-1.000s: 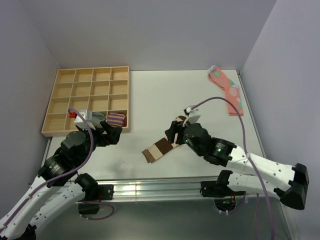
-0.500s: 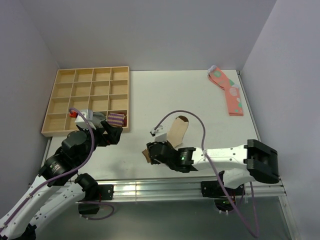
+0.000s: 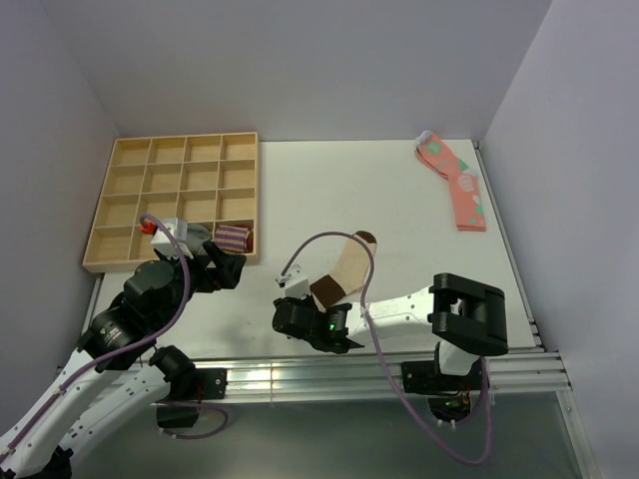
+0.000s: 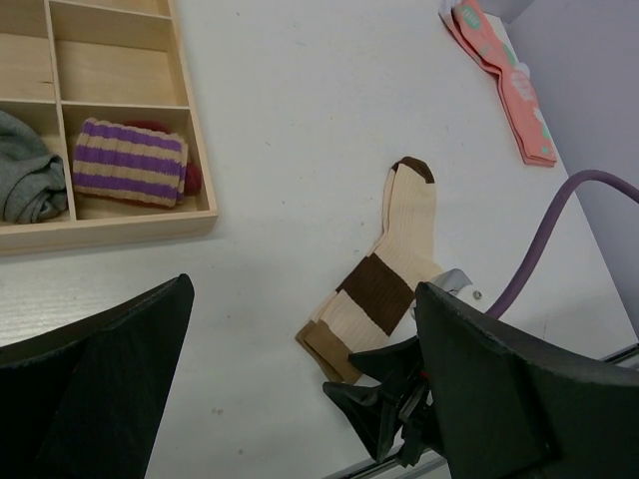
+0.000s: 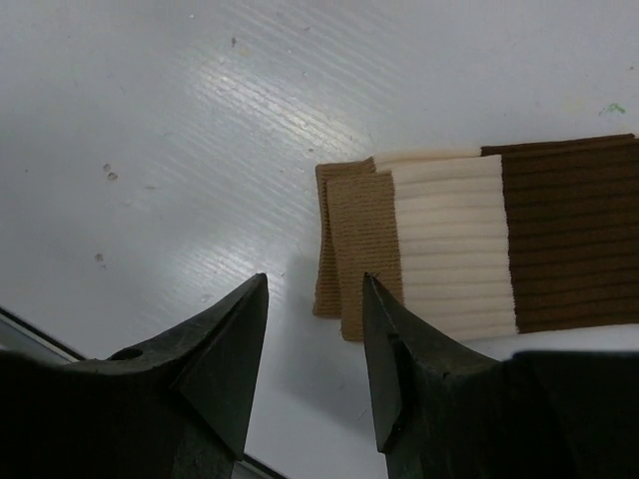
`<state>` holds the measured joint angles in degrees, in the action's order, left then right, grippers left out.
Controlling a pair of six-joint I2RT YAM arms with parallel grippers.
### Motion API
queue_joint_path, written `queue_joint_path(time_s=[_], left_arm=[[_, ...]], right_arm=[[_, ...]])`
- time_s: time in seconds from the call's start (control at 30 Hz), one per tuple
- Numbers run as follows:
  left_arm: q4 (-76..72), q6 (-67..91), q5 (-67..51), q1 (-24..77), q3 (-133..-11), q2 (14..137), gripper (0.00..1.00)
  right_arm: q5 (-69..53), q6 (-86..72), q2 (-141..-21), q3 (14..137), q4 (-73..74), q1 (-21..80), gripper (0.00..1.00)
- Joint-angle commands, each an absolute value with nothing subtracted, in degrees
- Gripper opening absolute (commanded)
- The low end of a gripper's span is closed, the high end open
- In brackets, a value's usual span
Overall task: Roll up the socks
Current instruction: Roll the sock at the center of the board.
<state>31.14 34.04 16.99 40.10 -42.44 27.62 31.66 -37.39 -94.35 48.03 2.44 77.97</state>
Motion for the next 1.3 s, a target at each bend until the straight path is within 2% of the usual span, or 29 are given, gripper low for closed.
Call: queue_joint_path(time_s=[0.0,0.77,0.9,1.27], left_arm=[[29.88,32.78,16.17,40.25,-43.86,28.12,1.00],[29.88,32.96,16.35,40.25,-43.94,29.62,0.99],[29.97,33.13,16.44,40.25,-44.03,29.79,1.00],[29.71,33.66,16.26,40.25,-44.21,30.58,0.99]], right_arm=[[35.77,-36.65,-95.45,50.36,0.26,78.22,0.50],[38.50,-37.62,-100.98,48.60,-2.29,78.22,0.45],[39.11,-38.49,-101.78,47.99,-1.93,78.22,0.37],[39.55,-39.64,-102.57,44.48,-2.46,78.75,0.26]])
